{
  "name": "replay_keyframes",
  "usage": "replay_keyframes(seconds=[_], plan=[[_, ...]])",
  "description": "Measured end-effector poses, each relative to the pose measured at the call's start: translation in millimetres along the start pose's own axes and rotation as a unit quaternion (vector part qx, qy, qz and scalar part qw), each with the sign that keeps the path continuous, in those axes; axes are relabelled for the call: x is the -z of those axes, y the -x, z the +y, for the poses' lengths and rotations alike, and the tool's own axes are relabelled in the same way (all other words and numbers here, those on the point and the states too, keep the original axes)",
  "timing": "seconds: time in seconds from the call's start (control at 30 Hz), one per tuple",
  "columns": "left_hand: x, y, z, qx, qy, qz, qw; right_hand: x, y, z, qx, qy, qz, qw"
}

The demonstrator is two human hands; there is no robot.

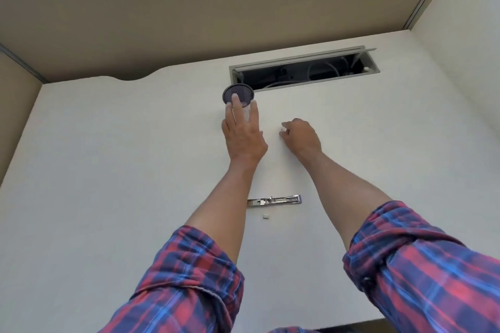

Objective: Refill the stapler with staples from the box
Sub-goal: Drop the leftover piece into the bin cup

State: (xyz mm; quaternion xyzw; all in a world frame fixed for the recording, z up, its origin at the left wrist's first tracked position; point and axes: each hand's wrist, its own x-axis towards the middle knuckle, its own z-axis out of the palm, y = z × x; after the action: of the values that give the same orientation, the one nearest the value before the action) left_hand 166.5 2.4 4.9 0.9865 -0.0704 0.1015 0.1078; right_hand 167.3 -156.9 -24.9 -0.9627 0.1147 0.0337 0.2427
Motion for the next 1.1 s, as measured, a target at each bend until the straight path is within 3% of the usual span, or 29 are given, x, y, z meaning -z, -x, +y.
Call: replay_keyframes(seconds=[0.2, 0.53, 0.63, 0.77, 0.9, 1.1], plan=[[3, -30, -4, 0.107, 0.030, 0.002, 0.994, -3, -8, -6, -0.023, -0.006, 0.014, 1.000], [0, -59, -11, 0.142, 0.048, -0.019, 0.989, -14, -13, -10, -0.012, 0.003, -0.002, 1.000], [0, -61, -15, 0.140, 0.050, -0.006, 0.989, -8, -17, -24, -0.028, -0.117, 0.045, 0.992], [1, -63, -17, 0.135, 0.047, -0.001, 0.990, 16, -32, -59, -0.009, -0.281, 0.111, 0.953], [3, -65, -19, 0.139, 0.057, 0.002, 0.989, 30, -50, -92, 0.059, -0.252, 0.062, 0.964], [3, -64, -21, 0.136, 0.063, 0.012, 0.989, 21, -57, -102, 0.070, -0.156, 0.019, 0.985]])
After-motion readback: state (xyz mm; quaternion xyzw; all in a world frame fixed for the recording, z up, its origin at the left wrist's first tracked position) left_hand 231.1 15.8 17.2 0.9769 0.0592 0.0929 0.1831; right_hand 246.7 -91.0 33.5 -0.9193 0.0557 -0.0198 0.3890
